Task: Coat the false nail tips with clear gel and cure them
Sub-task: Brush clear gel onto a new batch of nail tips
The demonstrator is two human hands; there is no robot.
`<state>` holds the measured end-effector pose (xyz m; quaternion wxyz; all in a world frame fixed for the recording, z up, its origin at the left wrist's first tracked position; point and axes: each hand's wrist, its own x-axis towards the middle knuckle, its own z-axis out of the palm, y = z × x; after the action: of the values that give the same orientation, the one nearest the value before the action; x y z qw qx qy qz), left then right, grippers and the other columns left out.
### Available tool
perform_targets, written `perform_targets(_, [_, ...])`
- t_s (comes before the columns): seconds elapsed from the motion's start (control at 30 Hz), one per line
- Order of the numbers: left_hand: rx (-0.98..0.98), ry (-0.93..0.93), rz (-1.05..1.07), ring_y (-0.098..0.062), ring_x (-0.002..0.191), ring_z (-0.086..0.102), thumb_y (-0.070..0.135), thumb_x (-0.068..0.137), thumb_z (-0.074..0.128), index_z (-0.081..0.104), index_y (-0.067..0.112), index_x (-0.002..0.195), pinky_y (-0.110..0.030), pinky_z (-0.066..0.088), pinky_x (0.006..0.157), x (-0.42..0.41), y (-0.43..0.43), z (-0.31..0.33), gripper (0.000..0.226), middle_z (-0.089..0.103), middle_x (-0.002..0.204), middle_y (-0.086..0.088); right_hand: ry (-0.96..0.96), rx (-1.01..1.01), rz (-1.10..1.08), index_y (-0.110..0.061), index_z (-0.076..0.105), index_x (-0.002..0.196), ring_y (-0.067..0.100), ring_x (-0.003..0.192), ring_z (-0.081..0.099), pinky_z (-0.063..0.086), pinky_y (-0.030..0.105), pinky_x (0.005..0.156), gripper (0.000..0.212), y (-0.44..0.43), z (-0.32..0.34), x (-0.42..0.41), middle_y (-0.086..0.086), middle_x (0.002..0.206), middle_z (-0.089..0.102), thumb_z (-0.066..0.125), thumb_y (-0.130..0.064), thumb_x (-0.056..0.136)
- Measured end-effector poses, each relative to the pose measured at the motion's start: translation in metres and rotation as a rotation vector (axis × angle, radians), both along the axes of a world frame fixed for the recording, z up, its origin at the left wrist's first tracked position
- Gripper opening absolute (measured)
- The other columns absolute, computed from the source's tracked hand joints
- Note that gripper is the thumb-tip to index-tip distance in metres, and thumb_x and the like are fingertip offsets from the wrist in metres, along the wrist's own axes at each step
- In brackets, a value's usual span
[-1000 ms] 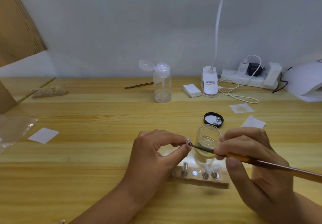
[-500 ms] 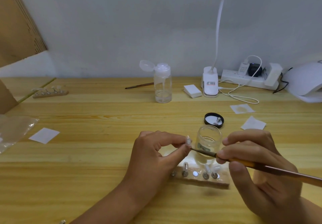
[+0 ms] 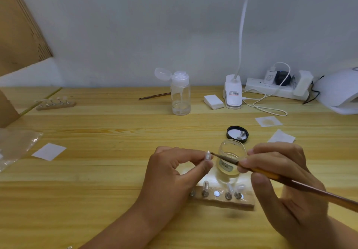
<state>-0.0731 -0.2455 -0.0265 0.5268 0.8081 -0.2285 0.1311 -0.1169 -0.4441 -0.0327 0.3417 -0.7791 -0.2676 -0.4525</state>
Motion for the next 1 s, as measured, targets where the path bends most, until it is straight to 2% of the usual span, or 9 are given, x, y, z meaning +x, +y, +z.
perform_targets(0.1, [0.000,-0.004,0.002,0.001,0.100,0.058,0.036,0.078,0.079,0.072,0.051,0.092,-0.026,0.042,0.081,-0.0005,-0.0004,0.0006,0.021,0.070,0.081,0.031,0.003,0.004,-0.015,-0.023,0.064,0.100,0.007,0.102,0.058,0.043,0.042,0.078,0.020,0.0014,0.0006,0.0022,-0.014,0.089,0.068,0.046,-0.031,0.103])
perform_targets(0.2, [-0.002,-0.022,-0.002,0.002,0.098,0.059,0.039,0.077,0.077,0.074,0.049,0.087,-0.022,0.042,0.082,0.0000,-0.0006,0.0011,0.014,0.070,0.080,0.032,0.006,-0.021,0.033,-0.026,0.064,0.096,0.007,0.102,0.058,0.043,0.040,0.078,0.021,0.0022,0.0002,-0.0001,-0.016,0.089,0.065,0.046,-0.031,0.103])
perform_targets(0.3, [0.000,-0.030,-0.007,0.003,0.098,0.060,0.042,0.077,0.075,0.075,0.046,0.084,-0.020,0.041,0.083,0.0001,-0.0002,0.0011,0.008,0.070,0.081,0.032,0.003,-0.015,0.058,-0.022,0.062,0.103,0.008,0.102,0.058,0.043,0.038,0.079,0.019,0.0014,-0.0007,-0.0016,-0.017,0.091,0.065,0.046,-0.032,0.103])
perform_targets(0.47, [-0.011,-0.007,-0.017,0.002,0.098,0.059,0.044,0.076,0.075,0.073,0.049,0.089,-0.020,0.041,0.083,-0.0006,-0.0003,0.0008,0.014,0.070,0.080,0.031,0.018,0.051,0.002,-0.022,0.062,0.109,0.008,0.105,0.057,0.041,0.036,0.084,0.020,-0.0016,-0.0014,0.0013,-0.017,0.096,0.065,0.046,-0.033,0.104])
perform_targets(0.6, [-0.006,-0.011,-0.013,0.004,0.097,0.060,0.039,0.076,0.077,0.076,0.045,0.085,-0.012,0.039,0.081,0.0004,-0.0001,0.0013,0.011,0.071,0.080,0.030,0.024,0.026,0.020,-0.025,0.063,0.098,0.006,0.103,0.057,0.042,0.037,0.082,0.021,0.0017,-0.0006,0.0011,-0.017,0.093,0.065,0.045,-0.033,0.104])
perform_targets(0.77, [-0.012,-0.027,-0.015,0.006,0.095,0.061,0.043,0.076,0.074,0.076,0.045,0.083,-0.016,0.040,0.082,-0.0004,-0.0003,0.0030,0.008,0.071,0.079,0.030,0.025,0.041,0.075,-0.020,0.063,0.104,0.011,0.100,0.059,0.044,0.044,0.074,0.020,0.0017,-0.0013,-0.0019,-0.012,0.086,0.068,0.047,-0.033,0.103])
perform_targets(0.9, [-0.027,0.022,-0.020,0.004,0.097,0.060,0.032,0.077,0.081,0.076,0.043,0.083,-0.027,0.040,0.084,-0.0017,-0.0004,0.0022,0.014,0.071,0.079,0.028,0.019,0.100,0.036,-0.022,0.063,0.100,0.014,0.101,0.059,0.043,0.046,0.077,0.020,-0.0012,-0.0022,0.0011,-0.014,0.091,0.066,0.046,-0.032,0.104])
perform_targets(1.0, [-0.011,0.035,-0.034,0.001,0.095,0.061,0.030,0.077,0.082,0.077,0.039,0.082,-0.028,0.041,0.085,-0.0023,-0.0012,0.0027,0.011,0.071,0.077,0.027,0.054,0.153,-0.007,-0.026,0.063,0.102,0.017,0.102,0.059,0.044,0.047,0.081,0.020,-0.0039,-0.0029,0.0052,-0.015,0.093,0.066,0.045,-0.034,0.104])
